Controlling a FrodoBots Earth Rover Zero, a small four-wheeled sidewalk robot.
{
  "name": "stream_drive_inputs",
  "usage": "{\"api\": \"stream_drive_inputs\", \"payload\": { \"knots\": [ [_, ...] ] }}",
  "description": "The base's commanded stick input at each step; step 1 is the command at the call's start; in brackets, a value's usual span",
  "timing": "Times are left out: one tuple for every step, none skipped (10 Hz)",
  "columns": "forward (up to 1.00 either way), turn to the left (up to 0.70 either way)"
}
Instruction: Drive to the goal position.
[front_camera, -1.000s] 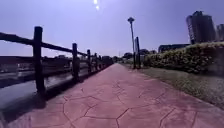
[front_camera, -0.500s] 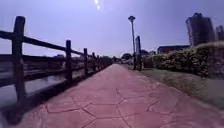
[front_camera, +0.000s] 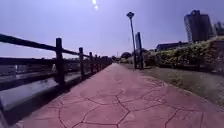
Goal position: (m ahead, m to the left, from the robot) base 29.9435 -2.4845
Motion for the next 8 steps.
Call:
{"api": "stream_drive_inputs", "payload": {
  "knots": [
    [1.00, 0.01],
    [1.00, 0.01],
    [1.00, 0.01],
    [1.00, 0.01],
    [1.00, 0.01],
    [1.00, 0.01],
    [1.00, 0.01],
    [1.00, 0.01]
  ]
}}
